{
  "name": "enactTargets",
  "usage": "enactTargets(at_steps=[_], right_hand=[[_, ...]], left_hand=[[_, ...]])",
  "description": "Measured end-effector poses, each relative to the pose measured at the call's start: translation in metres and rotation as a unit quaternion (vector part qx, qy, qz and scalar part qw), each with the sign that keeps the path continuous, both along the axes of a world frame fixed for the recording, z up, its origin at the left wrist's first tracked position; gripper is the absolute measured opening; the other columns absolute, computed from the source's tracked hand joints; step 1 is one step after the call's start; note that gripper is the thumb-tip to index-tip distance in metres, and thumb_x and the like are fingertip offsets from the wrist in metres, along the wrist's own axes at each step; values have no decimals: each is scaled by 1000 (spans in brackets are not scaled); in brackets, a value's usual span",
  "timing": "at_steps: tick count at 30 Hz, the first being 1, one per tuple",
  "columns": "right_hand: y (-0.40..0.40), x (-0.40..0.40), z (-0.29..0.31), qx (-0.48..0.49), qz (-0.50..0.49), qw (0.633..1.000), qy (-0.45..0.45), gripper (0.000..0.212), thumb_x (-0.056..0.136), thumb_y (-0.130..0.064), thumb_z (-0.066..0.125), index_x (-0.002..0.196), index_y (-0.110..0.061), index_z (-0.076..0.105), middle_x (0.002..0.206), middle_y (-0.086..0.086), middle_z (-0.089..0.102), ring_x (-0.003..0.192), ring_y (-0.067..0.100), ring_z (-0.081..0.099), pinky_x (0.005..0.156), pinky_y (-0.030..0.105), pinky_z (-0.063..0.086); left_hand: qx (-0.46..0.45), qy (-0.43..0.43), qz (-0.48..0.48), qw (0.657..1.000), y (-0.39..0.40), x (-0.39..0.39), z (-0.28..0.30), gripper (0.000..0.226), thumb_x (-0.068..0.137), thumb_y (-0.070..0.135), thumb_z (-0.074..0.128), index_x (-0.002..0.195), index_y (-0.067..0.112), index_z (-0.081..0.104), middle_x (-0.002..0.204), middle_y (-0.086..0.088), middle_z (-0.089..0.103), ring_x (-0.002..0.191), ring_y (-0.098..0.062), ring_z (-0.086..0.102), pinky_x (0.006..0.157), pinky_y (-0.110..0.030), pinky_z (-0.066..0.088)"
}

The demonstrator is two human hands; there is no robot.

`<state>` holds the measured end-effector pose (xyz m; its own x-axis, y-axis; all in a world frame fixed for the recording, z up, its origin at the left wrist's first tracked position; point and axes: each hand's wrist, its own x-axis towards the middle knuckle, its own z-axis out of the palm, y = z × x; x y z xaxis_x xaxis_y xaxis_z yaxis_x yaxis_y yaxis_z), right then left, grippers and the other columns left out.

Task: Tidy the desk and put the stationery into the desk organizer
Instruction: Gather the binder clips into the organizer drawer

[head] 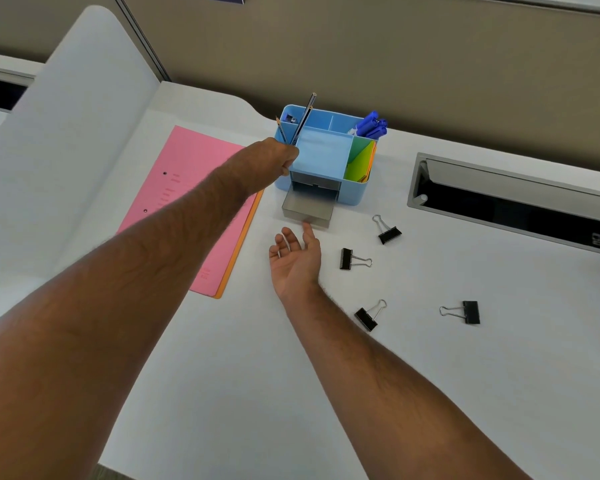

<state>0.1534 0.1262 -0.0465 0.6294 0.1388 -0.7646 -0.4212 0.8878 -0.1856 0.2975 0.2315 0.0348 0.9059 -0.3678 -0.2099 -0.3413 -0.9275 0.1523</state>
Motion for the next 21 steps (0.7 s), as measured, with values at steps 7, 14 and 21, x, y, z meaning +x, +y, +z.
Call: enactTargets(at_steps=[7,14,21], right_hand=[[-1,-1,1,-18,19,1000,-6,30,102,-38,47,128,-33,63,120,11,66,104,26,62,84,33,50],[-10,-4,0,-59,75,995,-31,44,104,-39,46,147,-32,52,107,6,73,96,22,63,82,32,48],[-14,-5,2,-96,117,987,-51,47,106,-40,44,151,-26,47,102,4,78,92,21,64,83,33,47]], left_hand=[[-2,0,-4,1000,1,-2,-2,23,99,19,67,116,6,58,133,-20,61,121,-34,62,94,-35,54],[12,-15,-3,1000,-1,0,-1,16,106,21,48,103,11,60,117,-20,64,111,-37,61,84,-37,49],[-40,-13,90,995,-5,-13,-8,24,107,26,46,115,8,61,119,-19,64,109,-37,62,86,-45,52]])
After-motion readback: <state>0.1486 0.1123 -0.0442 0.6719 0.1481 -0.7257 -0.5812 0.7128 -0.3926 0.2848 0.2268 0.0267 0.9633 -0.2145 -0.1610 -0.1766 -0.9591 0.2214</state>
